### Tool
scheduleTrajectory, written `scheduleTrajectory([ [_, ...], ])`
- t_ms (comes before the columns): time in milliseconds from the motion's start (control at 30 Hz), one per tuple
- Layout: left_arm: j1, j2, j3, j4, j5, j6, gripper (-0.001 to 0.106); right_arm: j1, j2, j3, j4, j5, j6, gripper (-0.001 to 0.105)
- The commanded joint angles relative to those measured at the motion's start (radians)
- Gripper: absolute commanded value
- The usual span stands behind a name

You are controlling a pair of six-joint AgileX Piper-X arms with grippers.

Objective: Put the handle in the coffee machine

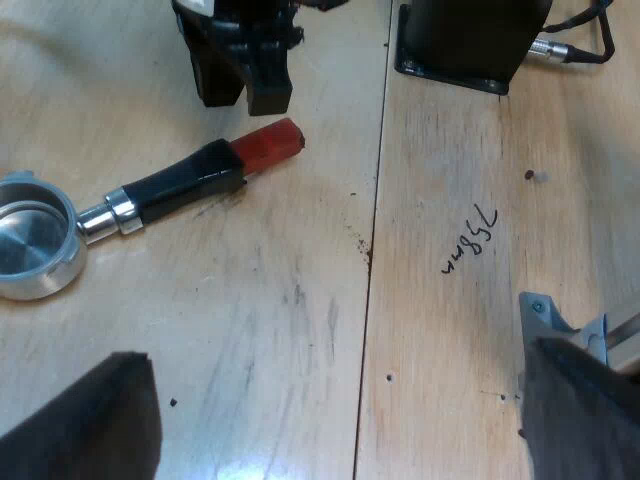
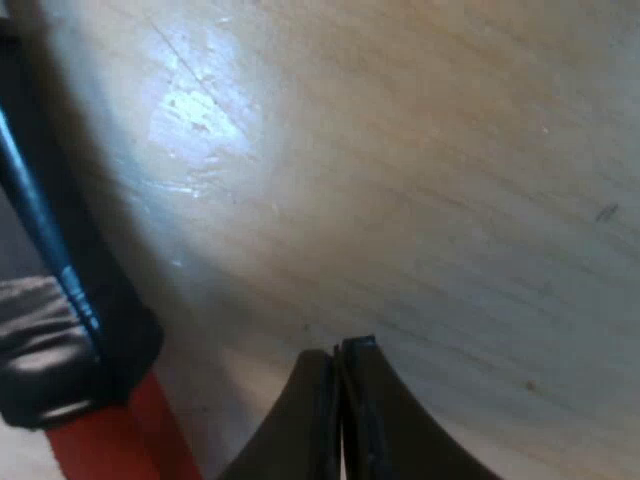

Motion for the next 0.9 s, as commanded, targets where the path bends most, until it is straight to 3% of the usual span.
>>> scheduleTrajectory([
  [33, -0.006, -0.002, -0.004, -0.007, -0.010, 0.003, 0.075, 0.003, 0.006, 0.033, -0.042, 0.006, -0.001, 0.000],
  [367, -0.006, -0.002, -0.004, -0.007, -0.010, 0.003, 0.075, 0.003, 0.006, 0.076, -0.124, -0.013, -0.001, 0.000],
  [467, -0.006, -0.002, -0.004, -0.007, -0.010, 0.003, 0.075, 0.009, 0.006, 0.076, -0.145, -0.022, 0.027, 0.000],
  [700, -0.006, -0.002, -0.004, -0.007, -0.010, 0.003, 0.075, 0.107, 0.006, 0.076, -0.189, -0.022, 0.042, 0.000],
  [900, 0.032, -0.002, -0.004, -0.007, -0.012, 0.003, 0.075, 0.202, 0.006, 0.076, -0.228, -0.022, 0.132, 0.000],
])
